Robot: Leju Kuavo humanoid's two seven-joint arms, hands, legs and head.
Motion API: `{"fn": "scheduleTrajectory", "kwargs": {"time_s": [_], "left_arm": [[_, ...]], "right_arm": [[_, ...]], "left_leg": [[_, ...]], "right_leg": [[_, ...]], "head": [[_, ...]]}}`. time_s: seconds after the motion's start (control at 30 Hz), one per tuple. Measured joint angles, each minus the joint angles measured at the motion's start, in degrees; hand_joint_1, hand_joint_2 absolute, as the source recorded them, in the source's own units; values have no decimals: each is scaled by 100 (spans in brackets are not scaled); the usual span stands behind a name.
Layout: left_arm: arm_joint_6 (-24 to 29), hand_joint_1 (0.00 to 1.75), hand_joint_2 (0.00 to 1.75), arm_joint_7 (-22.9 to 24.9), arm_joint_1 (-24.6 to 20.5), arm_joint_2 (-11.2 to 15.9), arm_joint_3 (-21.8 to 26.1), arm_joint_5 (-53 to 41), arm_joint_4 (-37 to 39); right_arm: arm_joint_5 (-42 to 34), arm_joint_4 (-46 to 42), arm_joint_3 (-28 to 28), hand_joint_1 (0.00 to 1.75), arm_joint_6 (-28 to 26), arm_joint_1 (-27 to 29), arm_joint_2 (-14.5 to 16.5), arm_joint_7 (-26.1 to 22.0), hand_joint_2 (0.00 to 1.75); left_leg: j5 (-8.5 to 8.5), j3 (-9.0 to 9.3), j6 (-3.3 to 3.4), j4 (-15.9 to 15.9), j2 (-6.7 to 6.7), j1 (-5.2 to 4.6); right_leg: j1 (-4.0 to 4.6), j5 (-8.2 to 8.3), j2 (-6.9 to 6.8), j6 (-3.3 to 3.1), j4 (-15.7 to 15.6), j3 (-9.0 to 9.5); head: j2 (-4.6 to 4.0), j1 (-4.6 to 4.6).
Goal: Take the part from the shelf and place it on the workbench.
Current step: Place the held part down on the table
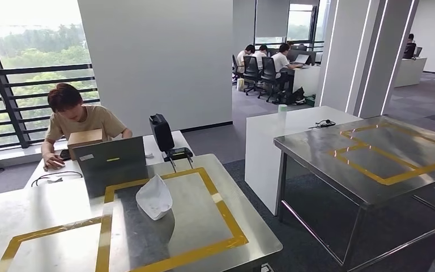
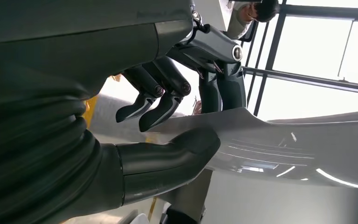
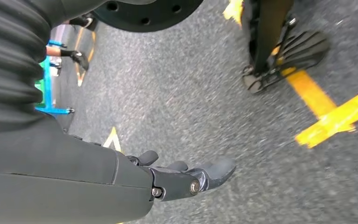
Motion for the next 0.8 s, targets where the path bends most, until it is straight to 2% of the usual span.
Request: {"fn": "scheduleTrajectory", "kwargs": {"time_s": [0.03, 0.07, 0.17, 0.2, 0.23, 0.27, 0.33, 0.37, 0.4, 0.43, 0.5, 0.53, 0.57, 0.67, 0.7, 0.73, 0.8], "left_arm": [[-10, 175, 175, 10, 4, -2, 1, -8, 7], [-20, 175, 175, 21, 8, -5, 1, -12, 11], [-42, 175, 175, 47, -2, -10, 1, -17, 5], [-45, 175, 175, 50, -9, -11, 1, -19, 4], [-49, 175, 175, 51, -13, -13, 1, -22, 3], [-51, 175, 175, 54, -16, -15, 1, -25, 4], [-55, 175, 175, 63, -19, -19, 1, -30, 10], [-56, 175, 175, 70, -19, -20, 1, -32, 14], [-59, 175, 175, 77, -20, -20, 1, -34, 19], [-61, 175, 175, 82, -20, -20, 1, -36, 24], [-66, 175, 175, 91, -24, -20, 2, -39, 45], [-68, 175, 175, 95, -28, -19, 4, -41, 60], [-69, 175, 175, 99, -31, -16, 6, -43, 76], [-86, 175, 175, 125, -70, 32, 26, -45, 149], [-97, 175, 175, 136, -105, 65, 40, -45, 207], [-108, 175, 175, 147, -154, 103, 56, -44, 287], [-102, 175, 175, 147, -272, 199, 100, -91, 522]], "right_arm": [[0, 0, 1, 0, 3, -5, -1, -10, 175], [0, 0, 1, 0, 3, -10, -2, -20, 175], [0, 0, 2, 0, 3, -24, -5, -32, 175], [1, 0, 2, 0, 3, -28, -7, -32, 175], [1, 0, 2, 0, 3, -35, -8, -30, 175], [2, 0, 3, 0, 2, -40, -8, -27, 175], [2, 0, 4, 0, 1, -43, -7, -19, 175], [4, 0, 4, 0, -1, -35, -7, -17, 175], [7, 0, 4, 0, -1, -25, -7, -16, 175], [10, 0, 4, 0, -2, -14, -8, -16, 175], [17, 0, 4, 0, -2, 12, -10, -15, 175], [20, 0, 4, 0, -2, 16, -11, -14, 175], [23, 0, 4, 0, -2, 20, -13, -14, 175], [38, 0, 4, 0, -5, 6, -14, -9, 175], [45, 0, 5, 0, -6, -3, -14, -6, 175], [55, 0, 6, 0, -7, -16, -14, -2, 175], [78, 0, 10, 0, -10, -35, -14, 19, 175]], "left_leg": [[253, 15, 32, -206, 16, -4], [385, 20, 76, -319, 24, -8], [341, 157, 227, -396, 2, 1], [307, 225, 267, -412, -2, 9], [269, 292, 298, -425, -6, 13], [218, 349, 320, -432, -3, 12], [105, 460, 330, -434, -6, 9], [42, 532, 328, -434, -13, 8], [-21, 614, 323, -434, -20, 8], [-89, 705, 315, -434, -27, 7], [-228, 850, 284, -429, -39, 0], [-300, 899, 255, -427, -44, -7], [-355, 948, 221, -426, -51, -13], [-406, 1109, 115, -371, -62, -14], [-414, 1077, 92, -254, -56, -12], [-462, 960, 76, -49, -49, -9], [-694, 549, 40, 559, -38, -7]], "right_leg": [[4, -67, 3, 41, -7, 34], [11, -102, 5, 84, -3, 73], [23, -81, -1, 188, 103, 125], [20, -73, -7, 212, 284, 30], [13, -107, -13, 235, 571, -145], [8, -198, -20, 258, 916, -377], [6, -514, -25, 285, 1456, -865], [6, -625, -26, 286, 1529, -1025], [7, -622, -26, 281, 1441, -1107], [9, -460, -27, 264, 1193, -1116], [33, 161, -36, 205, 533, -1044], [49, 406, -41, 175, 302, -1002], [66, 556, -44, 148, 183, -960], [64, 584, -49, 50, 112, -784], [52, 573, -51, 10, 83, -722], [40, 561, -49, -22, 57, -662], [36, 511, -49, -74, 34, -605]], "head": [[-1, -3], [-1, -4], [1, 4], [1, 7], [1, 8], [1, 8], [2, 9], [2, 9], [2, 10], [2, 10], [1, 9], [1, 7], [1, 6], [2, 0], [2, -4], [2, -7], [2, -11]]}}
